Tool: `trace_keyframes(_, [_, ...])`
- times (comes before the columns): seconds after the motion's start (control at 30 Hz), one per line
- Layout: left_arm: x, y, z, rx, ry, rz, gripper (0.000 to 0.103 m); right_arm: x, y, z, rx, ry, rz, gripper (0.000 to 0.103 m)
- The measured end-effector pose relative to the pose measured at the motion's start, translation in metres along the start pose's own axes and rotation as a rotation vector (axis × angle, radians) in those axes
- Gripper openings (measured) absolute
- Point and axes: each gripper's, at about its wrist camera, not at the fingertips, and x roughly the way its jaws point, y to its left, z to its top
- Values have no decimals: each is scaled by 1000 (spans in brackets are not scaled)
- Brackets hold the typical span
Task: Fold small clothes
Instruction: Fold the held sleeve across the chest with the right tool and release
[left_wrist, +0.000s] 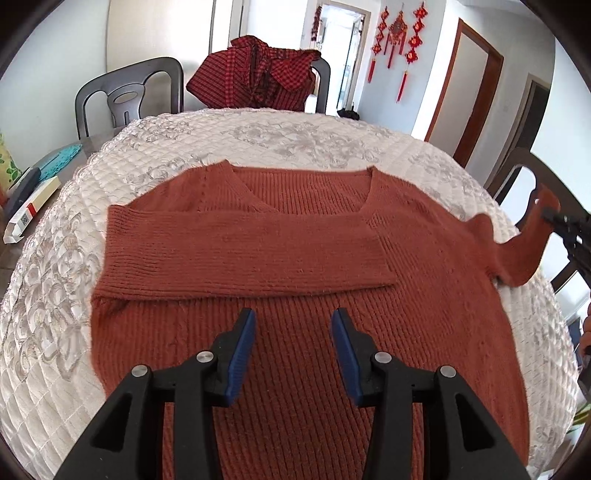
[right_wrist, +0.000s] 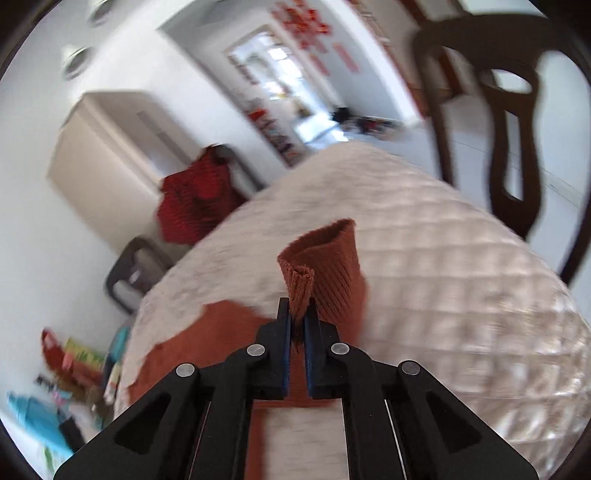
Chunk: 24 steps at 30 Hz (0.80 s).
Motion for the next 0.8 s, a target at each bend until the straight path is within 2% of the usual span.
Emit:
trace_keyframes(0.1, [-12,9,4,-30,-29,-9,46,8,54,-10,-123,58,118,6])
trace_keyframes(0.2, [-25,20,7,-60,-64,-2,46,34,102,-40,-234,175,206,6])
trace_keyframes(0.37, [-36,39,8,-106,-78,-7,46,84,123,-95,-315,385,239,6])
trace_keyframes(0.43, [-36,42,8,-115,-73,-25,46,100,121,-112,-343,464,207,7])
trace_keyframes(0.47, [-35,42,7,-120,-68,-41,46,101,119,-117,-338,475,211,7])
trace_keyframes(0.53, [-32,39,9,-126,-55,-82,46,90,117,-117,-341,455,246,20])
trace_keyframes(0.63, [-23,24,14,-114,-30,-160,46,69,113,-113,-358,417,285,20])
trace_keyframes(0.7, [-14,11,20,-96,-17,-209,46,56,104,-112,-369,396,282,20])
trace_keyframes(0.8, [5,-8,30,-51,-2,-244,46,50,97,-111,-373,383,256,20])
